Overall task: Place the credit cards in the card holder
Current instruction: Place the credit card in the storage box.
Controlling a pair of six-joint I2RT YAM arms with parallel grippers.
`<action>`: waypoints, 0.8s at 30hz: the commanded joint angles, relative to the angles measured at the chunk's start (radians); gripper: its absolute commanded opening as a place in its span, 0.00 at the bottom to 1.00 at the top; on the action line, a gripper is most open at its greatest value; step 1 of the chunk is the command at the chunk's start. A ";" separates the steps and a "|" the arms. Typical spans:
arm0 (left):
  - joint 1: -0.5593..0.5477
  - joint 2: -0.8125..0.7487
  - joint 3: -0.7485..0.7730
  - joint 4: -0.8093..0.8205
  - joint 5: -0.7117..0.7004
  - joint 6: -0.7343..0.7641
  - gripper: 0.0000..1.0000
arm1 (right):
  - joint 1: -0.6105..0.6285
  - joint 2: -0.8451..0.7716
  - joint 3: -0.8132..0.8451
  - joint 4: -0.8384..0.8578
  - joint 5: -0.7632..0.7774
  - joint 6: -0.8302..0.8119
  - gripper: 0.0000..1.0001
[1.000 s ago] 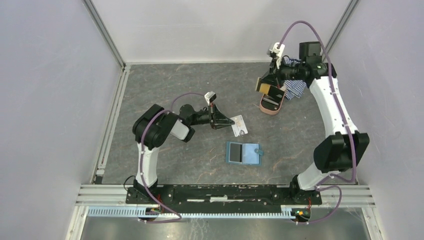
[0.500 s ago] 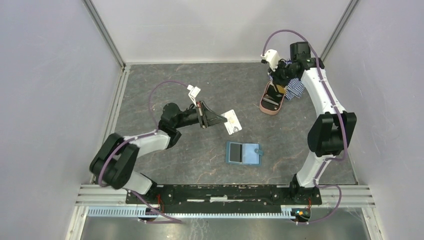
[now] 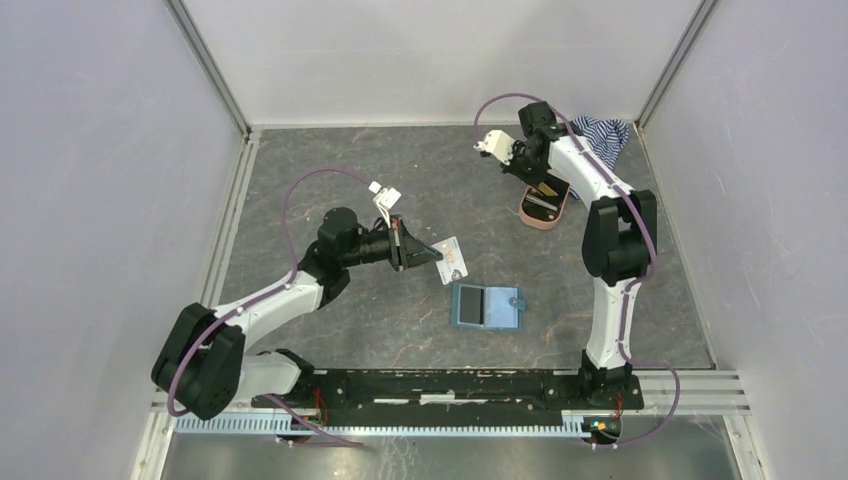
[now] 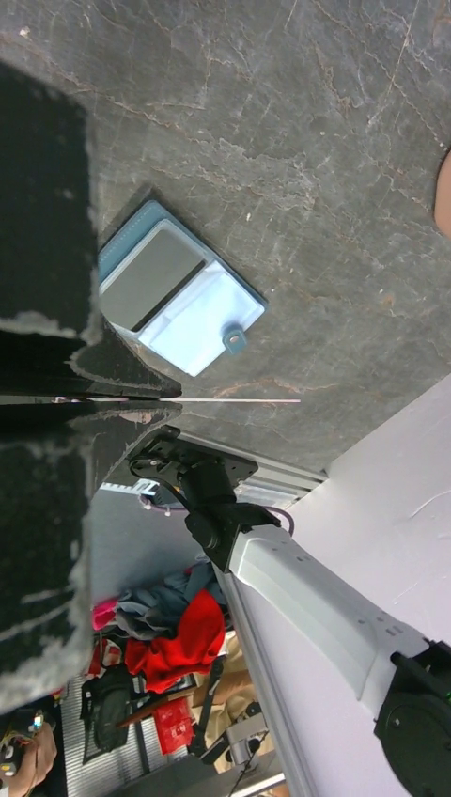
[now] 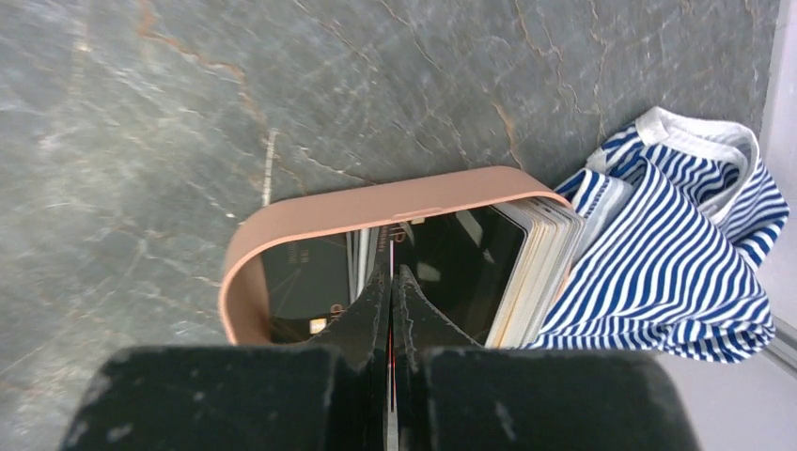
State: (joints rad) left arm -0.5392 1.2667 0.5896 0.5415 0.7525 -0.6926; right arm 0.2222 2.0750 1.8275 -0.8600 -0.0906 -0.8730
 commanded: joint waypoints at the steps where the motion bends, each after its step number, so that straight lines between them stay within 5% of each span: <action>1: -0.004 -0.069 -0.011 -0.054 -0.021 0.074 0.02 | -0.005 0.031 0.049 0.066 0.185 -0.041 0.00; 8: -0.004 -0.080 -0.023 -0.068 -0.023 0.077 0.02 | 0.000 0.048 0.010 0.115 0.234 -0.083 0.02; 24: -0.006 -0.086 -0.020 -0.078 -0.022 0.070 0.02 | 0.006 0.063 -0.001 0.101 0.184 -0.090 0.37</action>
State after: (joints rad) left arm -0.5407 1.2045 0.5671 0.4500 0.7341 -0.6601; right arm 0.2226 2.1761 1.8339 -0.7738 0.1066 -0.9485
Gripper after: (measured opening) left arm 0.033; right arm 0.352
